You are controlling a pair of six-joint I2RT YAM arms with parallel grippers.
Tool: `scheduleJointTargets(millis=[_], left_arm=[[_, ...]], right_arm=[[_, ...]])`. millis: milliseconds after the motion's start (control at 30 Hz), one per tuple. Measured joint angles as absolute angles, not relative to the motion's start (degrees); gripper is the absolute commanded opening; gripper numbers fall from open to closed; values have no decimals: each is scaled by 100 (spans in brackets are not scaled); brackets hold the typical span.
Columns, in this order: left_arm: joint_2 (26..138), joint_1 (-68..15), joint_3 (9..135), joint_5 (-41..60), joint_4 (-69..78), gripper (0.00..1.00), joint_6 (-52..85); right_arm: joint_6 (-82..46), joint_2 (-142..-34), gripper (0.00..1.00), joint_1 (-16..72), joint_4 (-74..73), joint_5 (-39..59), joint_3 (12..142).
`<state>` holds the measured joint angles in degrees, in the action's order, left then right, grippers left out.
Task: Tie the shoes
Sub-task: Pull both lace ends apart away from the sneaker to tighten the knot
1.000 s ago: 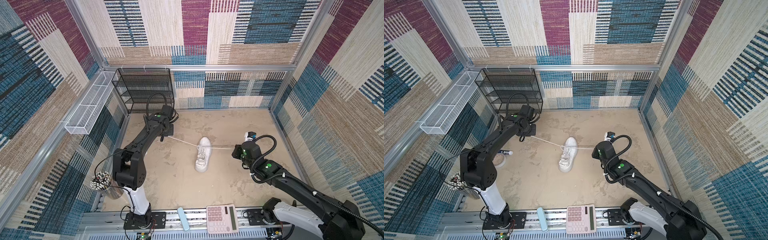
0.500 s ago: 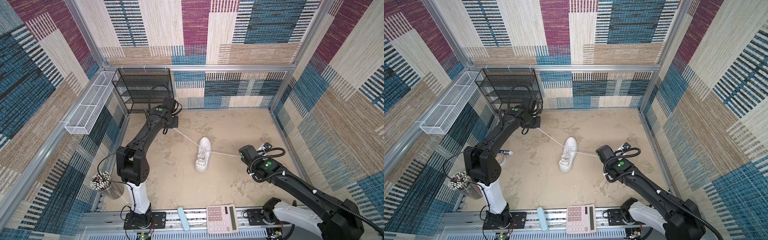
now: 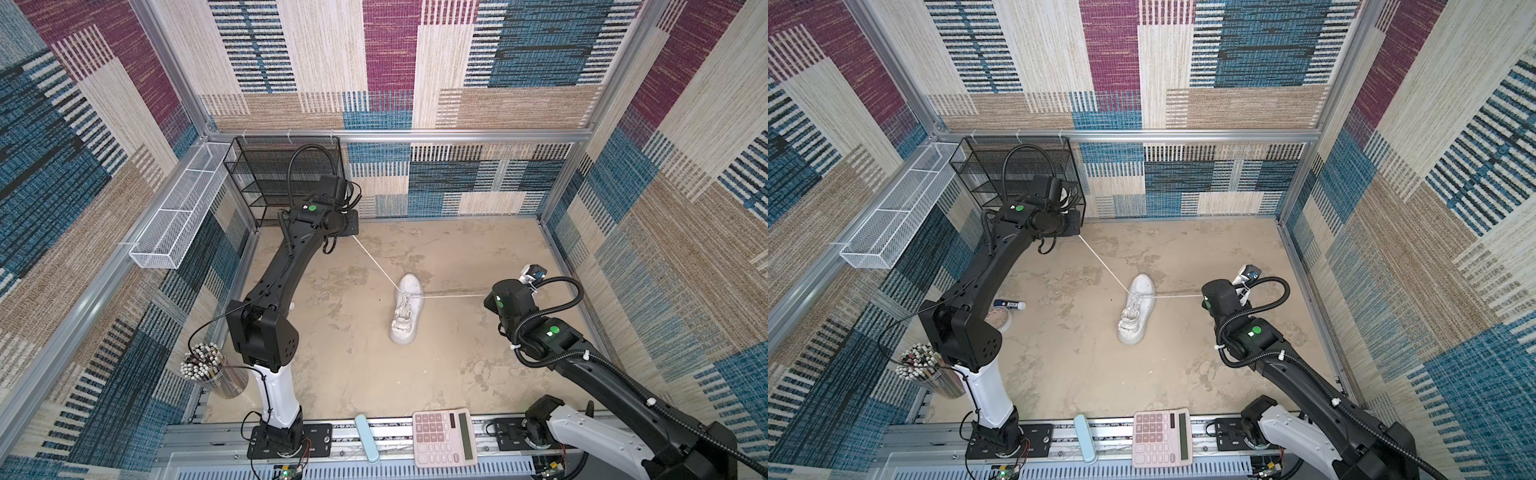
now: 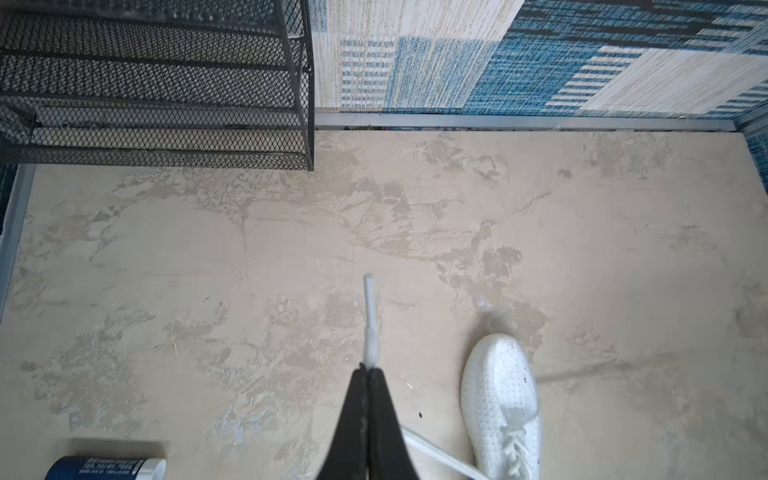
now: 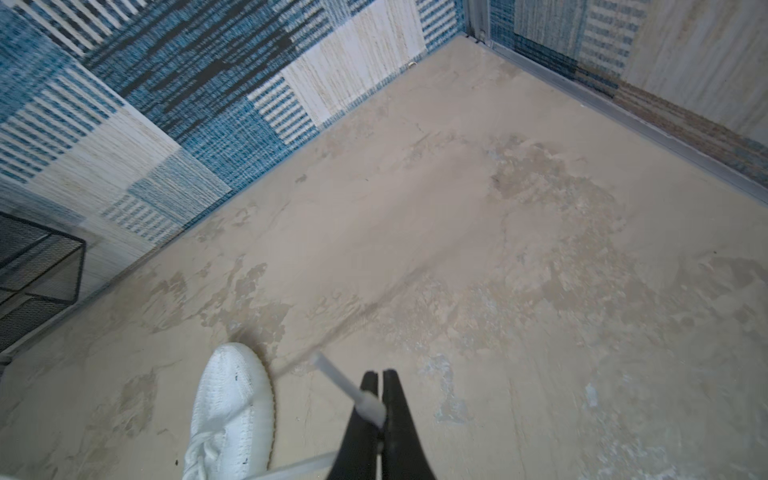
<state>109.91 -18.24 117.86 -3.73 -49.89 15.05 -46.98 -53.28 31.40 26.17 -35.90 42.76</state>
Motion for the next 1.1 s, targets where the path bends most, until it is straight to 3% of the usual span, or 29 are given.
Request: scheduleJointTargets(millis=[233, 633, 1100], left_arm=[[11229, -1726, 12173, -381, -5002, 0, 1614], [10106, -849, 9717, -530, -4786, 0, 2128], [9902, -158, 8536, -447, -4541, 0, 2145]], right_arm=[[-4901, -5363, 0, 3124, 2934, -3721, 4263], [-6519, -5599, 0, 2705, 3883, -3656, 3555], [-6871, -5839, 0, 2182, 3929, -3352, 3098]])
